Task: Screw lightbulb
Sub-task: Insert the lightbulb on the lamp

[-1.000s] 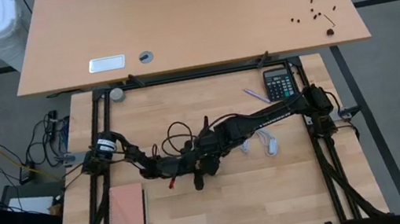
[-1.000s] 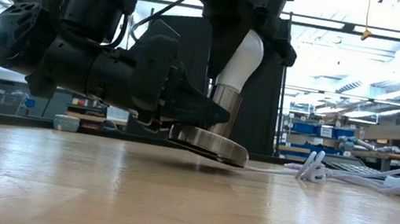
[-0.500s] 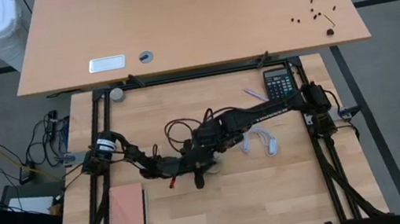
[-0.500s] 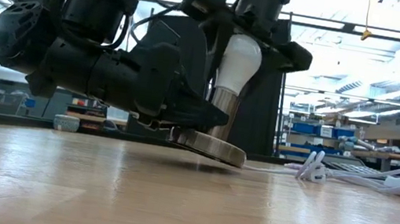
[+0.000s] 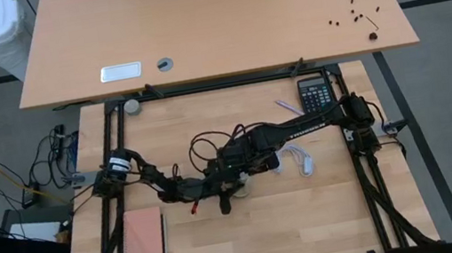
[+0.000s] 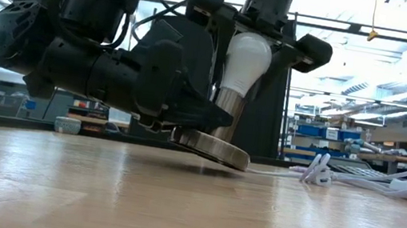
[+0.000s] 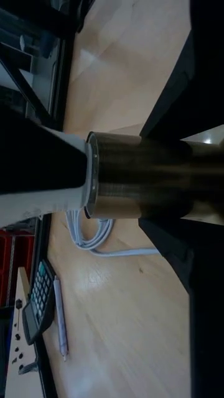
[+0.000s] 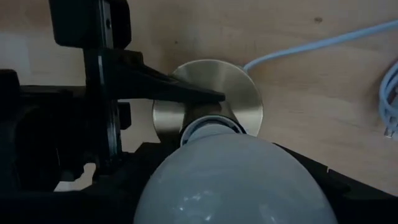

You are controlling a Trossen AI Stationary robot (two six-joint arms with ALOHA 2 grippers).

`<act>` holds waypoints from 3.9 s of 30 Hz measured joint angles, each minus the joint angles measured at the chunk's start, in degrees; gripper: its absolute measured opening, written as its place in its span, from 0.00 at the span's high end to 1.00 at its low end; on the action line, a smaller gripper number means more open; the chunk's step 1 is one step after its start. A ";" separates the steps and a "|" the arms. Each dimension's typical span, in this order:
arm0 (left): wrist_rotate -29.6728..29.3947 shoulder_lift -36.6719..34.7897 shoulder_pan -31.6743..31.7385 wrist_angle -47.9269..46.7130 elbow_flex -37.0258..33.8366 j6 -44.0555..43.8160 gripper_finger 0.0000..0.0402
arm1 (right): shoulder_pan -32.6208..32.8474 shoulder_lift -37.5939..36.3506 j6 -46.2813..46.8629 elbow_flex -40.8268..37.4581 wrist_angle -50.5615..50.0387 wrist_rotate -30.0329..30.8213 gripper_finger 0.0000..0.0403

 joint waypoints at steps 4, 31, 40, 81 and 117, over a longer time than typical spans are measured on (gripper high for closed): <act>-0.22 0.00 0.02 0.07 -0.02 -0.03 0.52 | 0.32 0.00 -1.27 0.00 0.02 1.08 0.32; -0.30 0.04 0.02 -0.27 -0.07 0.01 0.52 | -2.40 -0.26 -15.63 -0.02 1.46 -0.22 0.17; -0.96 0.04 0.02 -1.57 -0.04 0.06 0.52 | -2.40 -1.35 -16.13 -0.02 1.09 -1.49 0.17; -1.75 0.04 0.02 -3.25 -0.02 0.17 0.52 | -9.29 -13.25 -47.54 0.00 2.32 -9.25 0.17; -2.01 0.04 0.07 -2.82 -0.07 3.18 0.52 | 1.54 -10.37 -109.86 8.57 -6.82 10.69 0.09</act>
